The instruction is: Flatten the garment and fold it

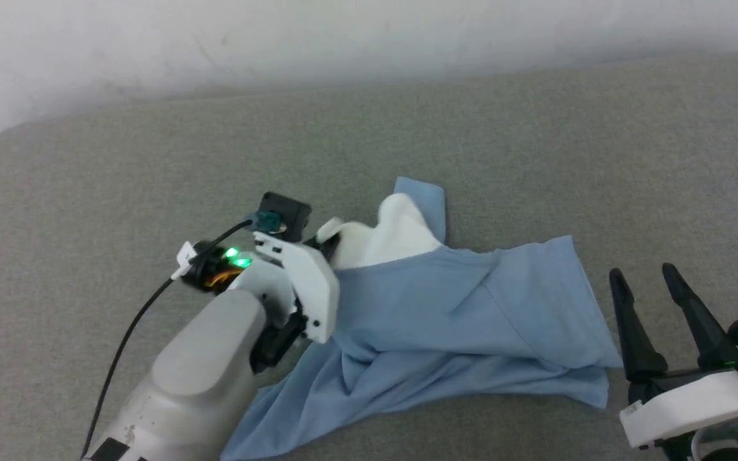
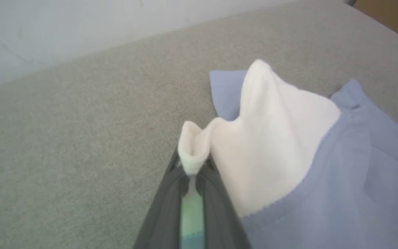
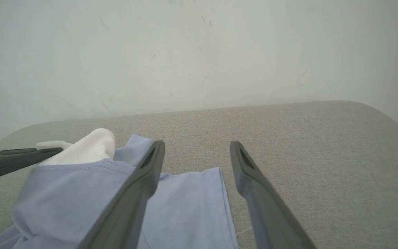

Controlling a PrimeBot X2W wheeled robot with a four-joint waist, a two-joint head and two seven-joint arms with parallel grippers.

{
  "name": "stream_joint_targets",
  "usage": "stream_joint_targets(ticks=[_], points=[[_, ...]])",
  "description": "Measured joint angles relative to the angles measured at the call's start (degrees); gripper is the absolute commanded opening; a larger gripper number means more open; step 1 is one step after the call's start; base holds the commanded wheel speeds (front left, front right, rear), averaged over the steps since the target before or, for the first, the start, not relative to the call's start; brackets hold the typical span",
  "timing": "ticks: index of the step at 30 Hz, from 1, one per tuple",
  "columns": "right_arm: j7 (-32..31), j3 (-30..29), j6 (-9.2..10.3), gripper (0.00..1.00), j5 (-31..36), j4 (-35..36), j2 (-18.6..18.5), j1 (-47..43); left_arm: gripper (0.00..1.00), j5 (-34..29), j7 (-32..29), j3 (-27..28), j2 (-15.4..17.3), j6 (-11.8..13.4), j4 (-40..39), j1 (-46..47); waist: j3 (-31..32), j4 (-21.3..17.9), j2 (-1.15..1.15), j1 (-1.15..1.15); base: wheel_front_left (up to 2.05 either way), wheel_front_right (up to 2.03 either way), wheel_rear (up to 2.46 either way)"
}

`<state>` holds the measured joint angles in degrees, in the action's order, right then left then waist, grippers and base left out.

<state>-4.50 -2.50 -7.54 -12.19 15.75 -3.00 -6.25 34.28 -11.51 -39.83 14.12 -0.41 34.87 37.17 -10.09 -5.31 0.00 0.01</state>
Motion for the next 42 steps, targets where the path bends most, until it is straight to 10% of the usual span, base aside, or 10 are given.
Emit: stream_joint_targets(ticks=[6,17,18,19,30,42], points=[[-0.22,-1.74,0.0,1.0,0.01,-0.02,-0.01,-1.08,0.0,-5.88,5.65,-4.8,-1.8,0.33,-12.21,0.76,2.4,2.17,0.0,0.0,0.0,0.0,0.0],[-1.05,-1.48,0.0,1.0,0.02,0.6,0.0,-1.1,0.0,-8.21,-1.49,-23.76,-5.5,-5.63,-20.39,-8.08,4.59,4.27,0.0,-0.02,0.0,0.0,0.0],[-1.09,-1.55,0.0,1.0,0.02,0.78,0.01,-1.11,0.61,-8.01,-1.62,-24.39,-5.34,-5.67,-20.03,-8.89,4.45,4.14,0.0,-0.02,0.0,0.0,0.0],[-1.09,-1.69,0.0,1.0,0.02,0.85,-0.01,-1.11,1.0,-7.98,-1.67,-24.91,-5.11,-5.67,-19.67,-9.29,4.33,4.02,0.0,-0.01,0.0,0.0,0.0],[-1.47,-2.42,0.0,1.0,0.01,1.13,-0.01,-1.96,1.0,-7.22,5.76,-20.35,-2.83,-2.44,-25.81,-10.74,5.31,4.02,0.0,-0.01,0.0,0.0,0.0],[-2.03,-1.96,0.0,1.0,0.1,2.13,0.0,-1.77,1.0,-4.14,-1.63,-17.01,-5.28,-3.67,-14.54,0.0,4.14,1.57,0.0,-0.01,0.0,0.0,0.0]])
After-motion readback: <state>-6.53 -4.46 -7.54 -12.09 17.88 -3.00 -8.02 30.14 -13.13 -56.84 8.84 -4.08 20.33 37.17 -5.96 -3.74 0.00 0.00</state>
